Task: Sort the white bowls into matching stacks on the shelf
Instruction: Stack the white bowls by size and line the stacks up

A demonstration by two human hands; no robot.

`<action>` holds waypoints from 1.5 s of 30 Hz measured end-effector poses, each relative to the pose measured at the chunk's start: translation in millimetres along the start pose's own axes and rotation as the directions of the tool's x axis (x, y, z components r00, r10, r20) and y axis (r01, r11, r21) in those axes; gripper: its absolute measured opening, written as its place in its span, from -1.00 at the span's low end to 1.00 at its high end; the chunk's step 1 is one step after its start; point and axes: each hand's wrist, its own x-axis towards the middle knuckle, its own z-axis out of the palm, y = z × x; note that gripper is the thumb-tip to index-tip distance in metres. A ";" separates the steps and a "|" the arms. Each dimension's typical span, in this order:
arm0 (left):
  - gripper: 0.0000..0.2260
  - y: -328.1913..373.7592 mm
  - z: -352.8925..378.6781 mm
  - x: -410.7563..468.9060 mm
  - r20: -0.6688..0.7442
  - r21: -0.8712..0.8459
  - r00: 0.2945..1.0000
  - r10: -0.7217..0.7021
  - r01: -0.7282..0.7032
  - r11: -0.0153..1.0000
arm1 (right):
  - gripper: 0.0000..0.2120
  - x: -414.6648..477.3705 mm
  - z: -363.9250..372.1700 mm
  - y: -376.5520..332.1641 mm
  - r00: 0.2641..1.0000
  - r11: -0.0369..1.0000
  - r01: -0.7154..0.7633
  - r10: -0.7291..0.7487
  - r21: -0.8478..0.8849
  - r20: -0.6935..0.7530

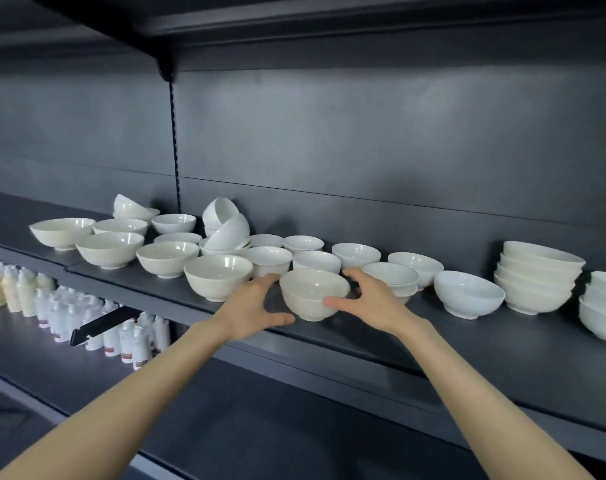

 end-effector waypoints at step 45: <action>-0.25 -188.2 -70.0 28.5 -0.107 -0.627 0.994 0.038 -0.097 0.773 | -0.74 102.1 155.6 -98.7 0.959 0.901 -0.032 0.150 0.434 -0.241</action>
